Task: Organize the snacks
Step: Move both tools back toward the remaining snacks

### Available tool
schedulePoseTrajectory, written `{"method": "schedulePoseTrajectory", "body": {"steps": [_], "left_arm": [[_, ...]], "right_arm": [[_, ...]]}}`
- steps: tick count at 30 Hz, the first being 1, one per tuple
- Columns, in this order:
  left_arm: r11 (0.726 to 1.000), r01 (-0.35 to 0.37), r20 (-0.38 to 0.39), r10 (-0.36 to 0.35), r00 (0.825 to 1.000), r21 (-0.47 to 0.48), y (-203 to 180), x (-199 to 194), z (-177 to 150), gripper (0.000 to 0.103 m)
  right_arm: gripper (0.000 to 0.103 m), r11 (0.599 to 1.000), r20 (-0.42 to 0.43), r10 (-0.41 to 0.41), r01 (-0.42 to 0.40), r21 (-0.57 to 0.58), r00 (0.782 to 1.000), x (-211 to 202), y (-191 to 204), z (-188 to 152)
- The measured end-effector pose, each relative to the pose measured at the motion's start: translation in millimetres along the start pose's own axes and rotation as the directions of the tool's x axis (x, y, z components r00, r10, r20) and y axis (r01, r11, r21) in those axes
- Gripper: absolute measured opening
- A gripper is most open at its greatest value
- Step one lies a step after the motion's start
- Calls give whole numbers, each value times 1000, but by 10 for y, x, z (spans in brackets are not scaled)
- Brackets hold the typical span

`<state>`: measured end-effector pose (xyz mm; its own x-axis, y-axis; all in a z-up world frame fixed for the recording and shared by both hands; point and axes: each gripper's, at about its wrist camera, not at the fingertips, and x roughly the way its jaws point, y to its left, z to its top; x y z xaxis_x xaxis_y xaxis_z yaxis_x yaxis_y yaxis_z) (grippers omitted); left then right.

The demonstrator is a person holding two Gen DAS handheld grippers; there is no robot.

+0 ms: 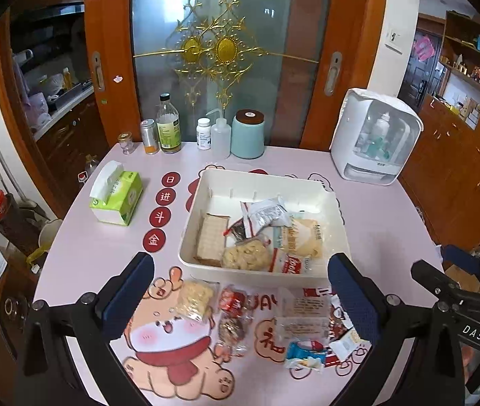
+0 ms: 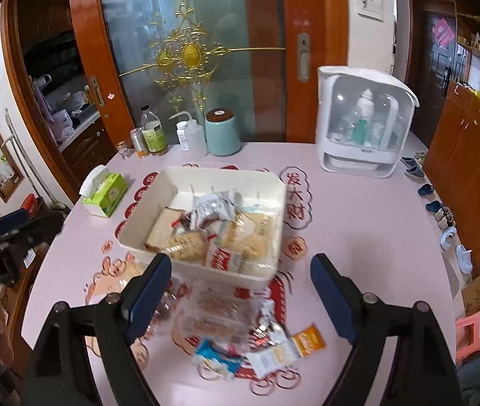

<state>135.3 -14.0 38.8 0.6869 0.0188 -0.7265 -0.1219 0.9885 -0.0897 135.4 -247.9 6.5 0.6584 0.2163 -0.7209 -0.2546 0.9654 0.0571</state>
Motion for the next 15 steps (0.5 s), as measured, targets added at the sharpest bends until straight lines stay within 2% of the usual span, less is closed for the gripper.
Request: {"method": "schedulePoseTrajectory", "body": {"steps": [4, 9, 11, 15], "left_arm": [[1000, -29, -8, 29, 1000, 9, -217, 62, -199, 102], [999, 22, -116, -17, 993, 43, -475, 400, -495, 102], [997, 34, -163, -23, 986, 64, -566, 569, -609, 102], [993, 62, -276, -32, 960, 101, -743, 998, -839, 102]], "right_arm": [[85, 998, -32, -54, 54, -25, 998, 70, -309, -281], [85, 998, -131, -45, 49, 25, 990, 318, -675, -625], [85, 997, -167, -33, 44, 64, 985, 420, -788, -747], [85, 981, -267, -3, 55, 188, 964, 702, -955, -1025]]}}
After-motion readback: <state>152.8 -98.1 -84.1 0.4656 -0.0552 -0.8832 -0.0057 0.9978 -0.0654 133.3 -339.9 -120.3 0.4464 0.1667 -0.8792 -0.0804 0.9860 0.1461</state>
